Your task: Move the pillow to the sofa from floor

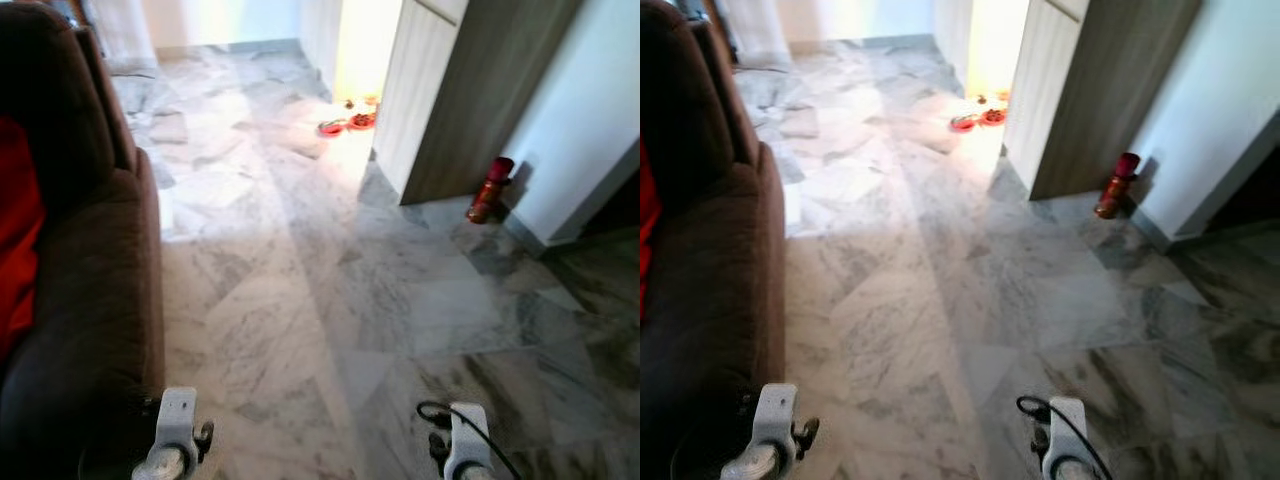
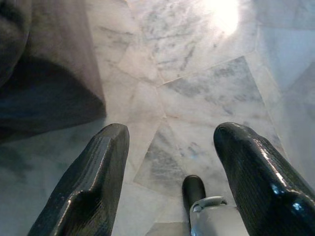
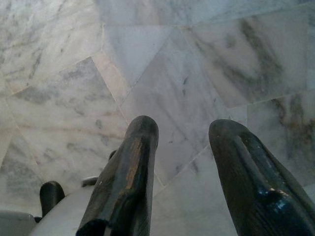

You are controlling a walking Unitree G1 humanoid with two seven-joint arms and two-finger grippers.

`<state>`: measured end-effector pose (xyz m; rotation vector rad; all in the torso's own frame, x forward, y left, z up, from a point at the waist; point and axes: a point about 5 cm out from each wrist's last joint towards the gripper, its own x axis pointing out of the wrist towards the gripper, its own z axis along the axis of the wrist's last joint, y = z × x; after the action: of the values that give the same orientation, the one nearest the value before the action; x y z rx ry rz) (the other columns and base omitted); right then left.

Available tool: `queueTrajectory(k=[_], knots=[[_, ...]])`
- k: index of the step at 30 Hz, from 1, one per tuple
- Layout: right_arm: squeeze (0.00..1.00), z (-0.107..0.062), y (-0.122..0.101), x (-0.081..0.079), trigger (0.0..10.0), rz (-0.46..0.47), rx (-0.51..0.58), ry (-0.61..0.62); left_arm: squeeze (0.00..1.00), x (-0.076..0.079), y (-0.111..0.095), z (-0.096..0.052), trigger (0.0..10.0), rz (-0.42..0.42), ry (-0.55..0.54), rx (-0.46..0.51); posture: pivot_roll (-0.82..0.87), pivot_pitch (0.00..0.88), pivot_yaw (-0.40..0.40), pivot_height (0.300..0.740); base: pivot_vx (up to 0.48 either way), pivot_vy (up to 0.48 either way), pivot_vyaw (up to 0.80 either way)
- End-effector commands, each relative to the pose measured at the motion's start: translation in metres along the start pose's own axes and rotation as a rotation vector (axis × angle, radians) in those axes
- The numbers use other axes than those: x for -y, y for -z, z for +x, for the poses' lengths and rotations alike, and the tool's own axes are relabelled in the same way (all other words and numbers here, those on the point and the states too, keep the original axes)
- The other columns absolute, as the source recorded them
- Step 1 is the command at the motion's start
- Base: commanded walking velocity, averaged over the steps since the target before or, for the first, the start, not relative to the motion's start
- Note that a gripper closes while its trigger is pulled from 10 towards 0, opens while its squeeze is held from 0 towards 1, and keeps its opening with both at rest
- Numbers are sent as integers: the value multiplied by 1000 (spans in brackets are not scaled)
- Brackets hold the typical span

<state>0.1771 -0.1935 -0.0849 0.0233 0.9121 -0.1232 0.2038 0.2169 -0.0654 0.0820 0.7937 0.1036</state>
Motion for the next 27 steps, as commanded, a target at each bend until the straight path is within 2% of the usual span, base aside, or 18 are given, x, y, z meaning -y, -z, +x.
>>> queueTrajectory(k=[1,16,27], knots=[[0,0,1,3,10000,0,-7,7,0,2,1,0,10000,-8,7,-14,55,11,-39,740,0,0,-644],[0,0,0,3,10000,0,-3,6,0,5,4,0,10000,-18,10,-24,51,35,-41,740,0,0,-632],[0,0,-2,2,10000,-2,7,-2,0,3,3,0,10000,-15,7,-23,51,37,-36,740,0,0,0]])
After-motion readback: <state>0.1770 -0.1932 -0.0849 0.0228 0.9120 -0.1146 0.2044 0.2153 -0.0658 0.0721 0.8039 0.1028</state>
